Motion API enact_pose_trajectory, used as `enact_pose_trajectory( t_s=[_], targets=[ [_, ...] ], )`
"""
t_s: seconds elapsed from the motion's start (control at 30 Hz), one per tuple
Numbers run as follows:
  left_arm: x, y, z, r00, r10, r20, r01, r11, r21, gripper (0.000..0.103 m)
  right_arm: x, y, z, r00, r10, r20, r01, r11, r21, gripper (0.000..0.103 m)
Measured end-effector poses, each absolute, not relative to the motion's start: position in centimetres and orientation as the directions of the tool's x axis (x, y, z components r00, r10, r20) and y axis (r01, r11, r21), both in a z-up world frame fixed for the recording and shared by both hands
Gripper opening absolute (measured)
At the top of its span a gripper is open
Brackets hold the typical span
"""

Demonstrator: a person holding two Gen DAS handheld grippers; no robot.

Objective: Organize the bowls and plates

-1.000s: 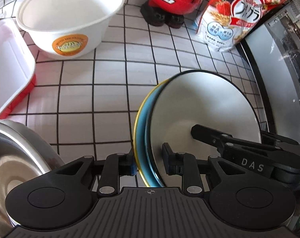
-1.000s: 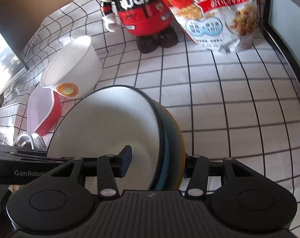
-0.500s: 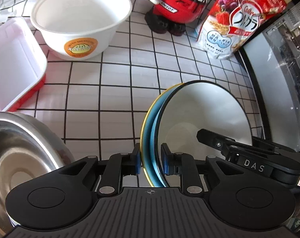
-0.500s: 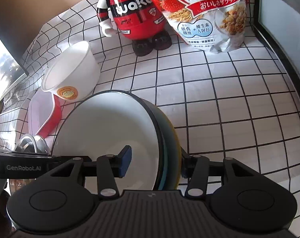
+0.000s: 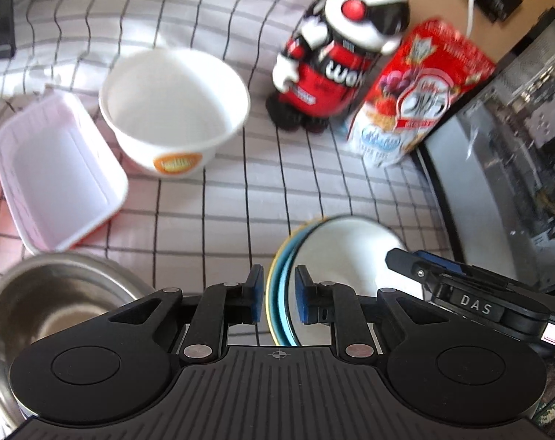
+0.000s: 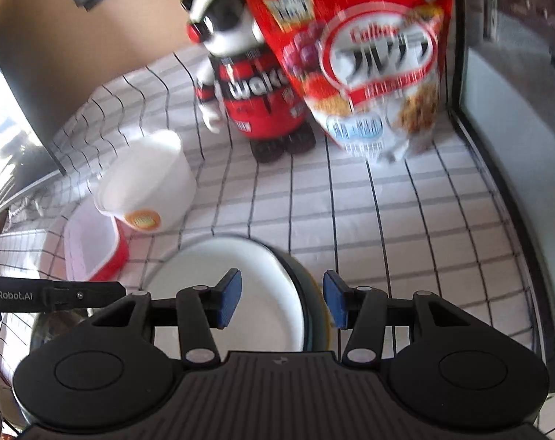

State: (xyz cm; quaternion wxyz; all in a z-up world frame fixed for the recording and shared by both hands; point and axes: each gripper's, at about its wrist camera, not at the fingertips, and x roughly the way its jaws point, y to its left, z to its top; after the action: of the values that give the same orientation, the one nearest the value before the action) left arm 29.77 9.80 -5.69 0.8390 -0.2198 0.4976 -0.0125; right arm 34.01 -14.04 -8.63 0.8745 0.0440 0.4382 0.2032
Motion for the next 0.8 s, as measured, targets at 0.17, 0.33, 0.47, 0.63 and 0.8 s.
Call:
enact_pose_trajectory(
  t_s=[0.17,0.33,0.47,0.63,0.8],
  targets=[
    [30.1,12.5,-4.0,0.552,-0.221,-0.804,-0.221,0.891,-0.396,0.02,34.6,-11.7,-6.4,0.554,0.405,-0.728,-0.362,0.904,0.227,0.055],
    [30.7,16.5,-2.2,0.609,-0.182,-0.772,-0.251,0.879,-0.405,0.02,36.4,-8.1,-4.3,0.538,0.427,-0.727,-0.414,0.885,0.213,0.061],
    [31.7,20.8,-1.0,0.646,-0.125,-0.753,-0.299,0.866,-0.401,0.02,39.4,-4.6,-3.6,0.491,0.43,-0.757,-0.426,0.877,0.222,0.066],
    [34.7,25.6,-1.8,0.616,-0.075,-0.784,-0.361,0.858,-0.366,0.021,42.2,0.6,-4.7,0.487,0.358,-0.797,-0.439,0.889,0.131,0.066],
    [37.8,27.7,-4.7,0.582,-0.109,-0.806,-0.374,0.844,-0.385,0.021,44.0,3.5,-6.1,0.482,0.311,-0.819,-0.381,0.916,0.124,0.078]
  ],
)
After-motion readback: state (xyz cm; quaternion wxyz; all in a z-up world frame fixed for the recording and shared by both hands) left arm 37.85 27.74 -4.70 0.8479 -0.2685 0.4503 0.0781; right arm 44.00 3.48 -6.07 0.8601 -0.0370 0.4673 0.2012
